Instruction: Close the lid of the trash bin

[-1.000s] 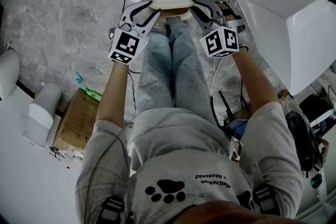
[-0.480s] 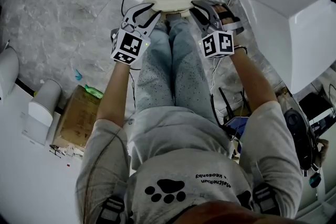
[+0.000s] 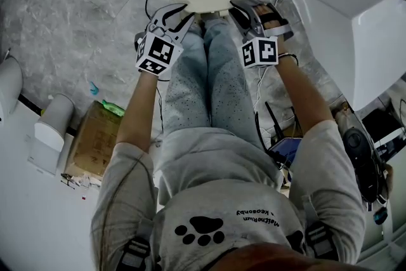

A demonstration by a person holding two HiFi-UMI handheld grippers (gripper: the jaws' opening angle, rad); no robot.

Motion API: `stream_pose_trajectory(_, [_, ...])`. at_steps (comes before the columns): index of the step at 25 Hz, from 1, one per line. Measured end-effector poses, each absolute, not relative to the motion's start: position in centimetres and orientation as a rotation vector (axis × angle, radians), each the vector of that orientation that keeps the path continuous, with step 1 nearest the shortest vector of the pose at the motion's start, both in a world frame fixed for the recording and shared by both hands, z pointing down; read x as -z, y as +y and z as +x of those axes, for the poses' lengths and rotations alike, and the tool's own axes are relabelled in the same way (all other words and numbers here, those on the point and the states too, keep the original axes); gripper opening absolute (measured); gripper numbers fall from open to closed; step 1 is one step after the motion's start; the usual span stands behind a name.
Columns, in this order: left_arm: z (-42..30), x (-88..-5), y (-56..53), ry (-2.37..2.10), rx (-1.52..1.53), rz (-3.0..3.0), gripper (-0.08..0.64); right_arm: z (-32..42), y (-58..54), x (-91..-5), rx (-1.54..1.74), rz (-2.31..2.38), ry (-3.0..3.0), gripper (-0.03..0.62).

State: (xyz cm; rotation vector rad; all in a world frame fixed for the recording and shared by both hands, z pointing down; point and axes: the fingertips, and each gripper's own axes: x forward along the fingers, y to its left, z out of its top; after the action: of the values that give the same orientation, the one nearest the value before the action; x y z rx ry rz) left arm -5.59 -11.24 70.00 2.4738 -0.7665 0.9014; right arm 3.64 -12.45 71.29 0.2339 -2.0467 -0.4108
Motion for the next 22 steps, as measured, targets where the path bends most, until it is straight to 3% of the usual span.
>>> stream_pose_trajectory(22, [-5.0, -75.0, -8.7, -0.67, -0.99, 2.4, 0.107, 4.2, -9.9, -75.7, 0.42, 0.17, -1.976, 0.123])
